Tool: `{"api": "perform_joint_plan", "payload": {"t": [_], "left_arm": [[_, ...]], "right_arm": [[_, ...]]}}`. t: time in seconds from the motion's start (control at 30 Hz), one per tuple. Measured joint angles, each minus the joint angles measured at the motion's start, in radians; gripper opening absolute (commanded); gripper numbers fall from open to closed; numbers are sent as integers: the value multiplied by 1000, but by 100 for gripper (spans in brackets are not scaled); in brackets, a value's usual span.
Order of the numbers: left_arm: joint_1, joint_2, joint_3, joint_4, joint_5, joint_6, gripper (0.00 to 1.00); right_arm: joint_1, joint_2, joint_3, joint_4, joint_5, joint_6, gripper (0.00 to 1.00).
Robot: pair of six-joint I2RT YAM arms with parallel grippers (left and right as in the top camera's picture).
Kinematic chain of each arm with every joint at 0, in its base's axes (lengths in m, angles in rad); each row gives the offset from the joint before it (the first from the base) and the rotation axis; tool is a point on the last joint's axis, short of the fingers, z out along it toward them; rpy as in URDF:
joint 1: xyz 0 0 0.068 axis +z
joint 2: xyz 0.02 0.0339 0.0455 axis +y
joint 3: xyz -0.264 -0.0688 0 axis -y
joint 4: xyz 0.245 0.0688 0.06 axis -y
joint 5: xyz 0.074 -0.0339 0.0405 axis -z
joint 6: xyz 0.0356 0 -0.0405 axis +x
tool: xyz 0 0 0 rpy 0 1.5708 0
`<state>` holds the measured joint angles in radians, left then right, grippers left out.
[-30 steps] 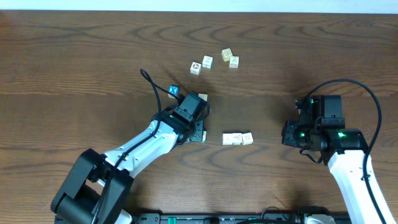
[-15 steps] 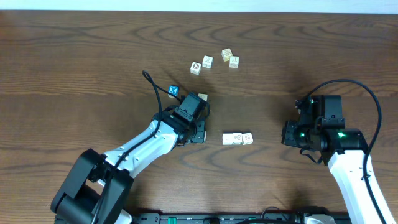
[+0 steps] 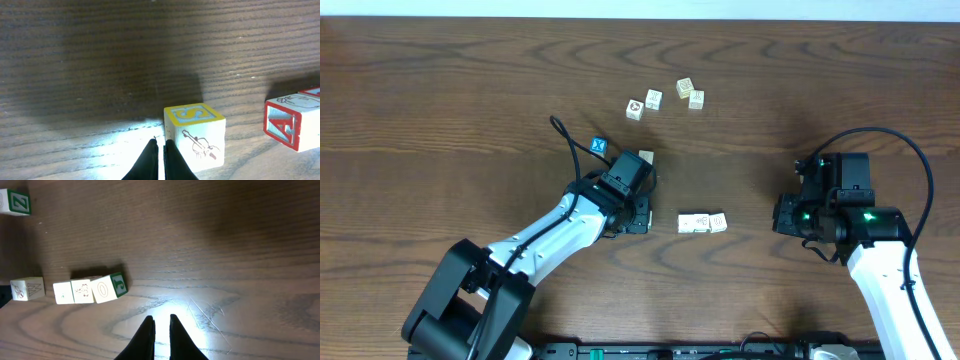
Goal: Lift 4 blocks
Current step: 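Lower the left gripper around the yellow-edged S block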
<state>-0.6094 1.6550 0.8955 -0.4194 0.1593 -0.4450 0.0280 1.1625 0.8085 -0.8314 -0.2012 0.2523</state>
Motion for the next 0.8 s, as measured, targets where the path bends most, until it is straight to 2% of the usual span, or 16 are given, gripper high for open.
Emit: {"api": "perform_joint_plan", "payload": {"t": [0.8], "left_arm": [[-27, 0, 0, 9, 53, 4, 7]], "right_arm": [[0, 0, 0, 3, 0, 0, 10]]}}
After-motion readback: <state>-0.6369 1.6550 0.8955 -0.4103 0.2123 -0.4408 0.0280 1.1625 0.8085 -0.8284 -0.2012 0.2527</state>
